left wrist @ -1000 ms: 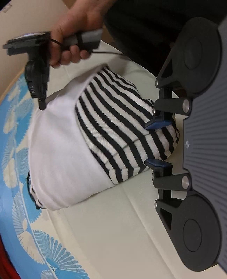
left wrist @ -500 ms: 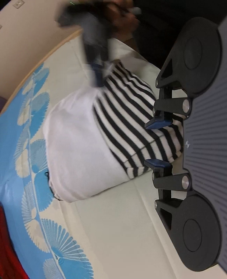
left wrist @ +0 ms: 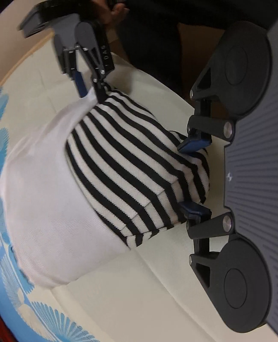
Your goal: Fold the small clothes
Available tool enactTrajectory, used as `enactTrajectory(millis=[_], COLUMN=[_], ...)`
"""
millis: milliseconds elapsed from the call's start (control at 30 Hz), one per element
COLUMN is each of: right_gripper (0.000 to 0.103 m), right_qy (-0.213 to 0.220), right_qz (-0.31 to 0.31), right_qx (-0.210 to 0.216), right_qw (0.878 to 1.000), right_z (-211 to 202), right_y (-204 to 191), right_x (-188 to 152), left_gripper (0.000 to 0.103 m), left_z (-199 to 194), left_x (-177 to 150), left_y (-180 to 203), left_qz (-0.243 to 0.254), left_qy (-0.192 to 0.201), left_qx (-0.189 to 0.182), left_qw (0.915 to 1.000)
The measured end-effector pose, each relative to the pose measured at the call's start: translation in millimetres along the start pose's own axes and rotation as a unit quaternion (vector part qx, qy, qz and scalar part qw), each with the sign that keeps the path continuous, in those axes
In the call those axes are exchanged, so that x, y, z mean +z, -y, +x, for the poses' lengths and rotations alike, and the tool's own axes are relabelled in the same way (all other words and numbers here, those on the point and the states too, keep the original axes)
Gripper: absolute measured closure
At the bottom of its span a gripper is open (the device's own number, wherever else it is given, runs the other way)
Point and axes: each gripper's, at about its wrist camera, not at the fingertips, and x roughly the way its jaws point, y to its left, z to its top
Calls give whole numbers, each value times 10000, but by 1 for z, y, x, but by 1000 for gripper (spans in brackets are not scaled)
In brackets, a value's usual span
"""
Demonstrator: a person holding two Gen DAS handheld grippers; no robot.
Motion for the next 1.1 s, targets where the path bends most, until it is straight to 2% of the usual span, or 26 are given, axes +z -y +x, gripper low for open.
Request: enactTrajectory(millis=[67,167,233,300,433,533,567,633,700,767,900,967,1033,1100], right_gripper=[51,50,49,49,46,43,41,41,40,38,37,37,37,37], right_qy=[167,788,1183,1351,1184,1044,992,842,717,668,605,589,582,592], right_qz=[200,543,1044,1547,2284,2562,2634,2836,2976,2997,2960,2985,3024,3080], right_qx=[89,191,321,431,553,599,626,704,706,687,626,633,652,660], right_qw=[9996,9952,9870,9777,9648,9591,9575,9527,9494,9492,9512,9505,9492,9472], right_z=[-7,-26,-36,-37,-20,-3,1,13,21,27,35,37,40,41], right_y=[6,15,27,40,56,60,63,67,70,71,71,72,73,74], right_x=[3,10,14,18,28,37,39,42,44,46,51,52,54,54], left_gripper=[48,45,31,22,22,19,19,19,18,18,16,16,16,16], left_z=[-13,-36,-43,-42,-28,-16,-8,1,12,22,34,37,40,44], left_x=[2,6,10,14,21,25,27,34,38,45,51,53,54,56], left_y=[-11,-34,-51,-68,-92,-111,-116,-123,-127,-129,-129,-131,-130,-133], left_qz=[-230,-853,-1373,-1986,-2880,-3387,-3607,-3830,-3851,-3883,-3726,-3793,-3718,-3752], left_qy=[285,890,1204,1382,1397,1534,1416,1403,1421,1252,1267,1245,1272,1239], left_qx=[-101,-439,-470,-390,-630,-916,-934,-979,-1060,-1021,-1015,-1096,-1082,-1096], left_qw=[9993,9914,9821,9695,9453,9238,9171,9078,9057,9073,9137,9103,9132,9120])
